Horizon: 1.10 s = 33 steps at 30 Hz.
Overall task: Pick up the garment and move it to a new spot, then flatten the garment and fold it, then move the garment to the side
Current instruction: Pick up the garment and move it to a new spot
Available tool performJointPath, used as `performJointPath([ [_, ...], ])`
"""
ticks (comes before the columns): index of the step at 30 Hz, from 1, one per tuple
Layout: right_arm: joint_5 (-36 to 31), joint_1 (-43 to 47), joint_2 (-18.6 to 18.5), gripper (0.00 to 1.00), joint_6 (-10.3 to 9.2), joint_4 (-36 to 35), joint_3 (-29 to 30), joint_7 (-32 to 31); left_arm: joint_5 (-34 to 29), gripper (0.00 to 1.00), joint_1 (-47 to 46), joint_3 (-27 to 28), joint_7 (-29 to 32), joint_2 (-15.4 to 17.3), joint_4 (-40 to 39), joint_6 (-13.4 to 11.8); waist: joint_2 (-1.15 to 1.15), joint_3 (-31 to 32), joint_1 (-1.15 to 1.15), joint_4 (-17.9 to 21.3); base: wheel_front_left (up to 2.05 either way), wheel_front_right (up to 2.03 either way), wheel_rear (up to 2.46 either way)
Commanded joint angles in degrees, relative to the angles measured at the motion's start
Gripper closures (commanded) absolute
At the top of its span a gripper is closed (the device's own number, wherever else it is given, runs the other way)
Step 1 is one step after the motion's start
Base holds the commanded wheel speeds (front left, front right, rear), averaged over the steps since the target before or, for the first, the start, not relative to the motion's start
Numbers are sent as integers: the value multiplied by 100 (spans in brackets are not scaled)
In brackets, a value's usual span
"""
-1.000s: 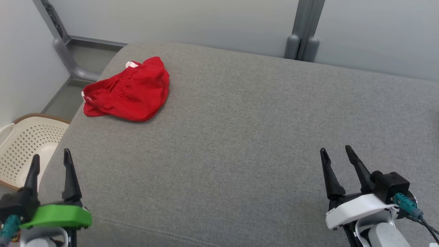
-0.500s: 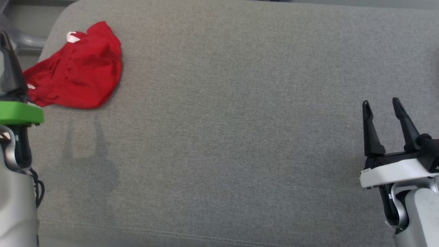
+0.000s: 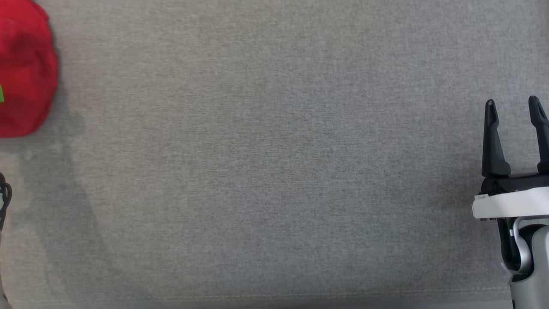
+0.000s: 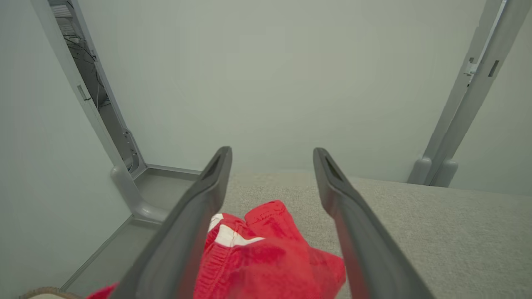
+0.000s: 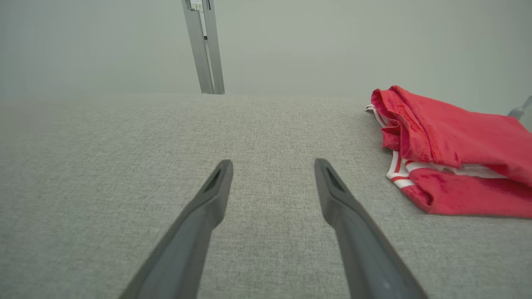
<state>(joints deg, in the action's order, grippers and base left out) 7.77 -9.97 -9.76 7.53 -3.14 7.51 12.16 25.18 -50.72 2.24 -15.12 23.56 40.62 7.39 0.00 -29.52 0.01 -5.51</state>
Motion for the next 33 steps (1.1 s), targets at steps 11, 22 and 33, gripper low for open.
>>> performJointPath([
  [11,-101,-203,59,0,-10,-162,-55,-66,1250,0,-320,-868,1287,434,1608,20,0,-464,-1,318,0,0,0],
  [22,-79,-169,124,0,-10,26,-136,-12,1812,100,-288,-1431,2181,720,2079,4,0,-164,-1,418,0,0,0],
  [33,107,3,249,0,-10,548,-338,175,1673,100,-566,-1741,815,982,1789,6,0,728,-1,565,0,0,0],
])
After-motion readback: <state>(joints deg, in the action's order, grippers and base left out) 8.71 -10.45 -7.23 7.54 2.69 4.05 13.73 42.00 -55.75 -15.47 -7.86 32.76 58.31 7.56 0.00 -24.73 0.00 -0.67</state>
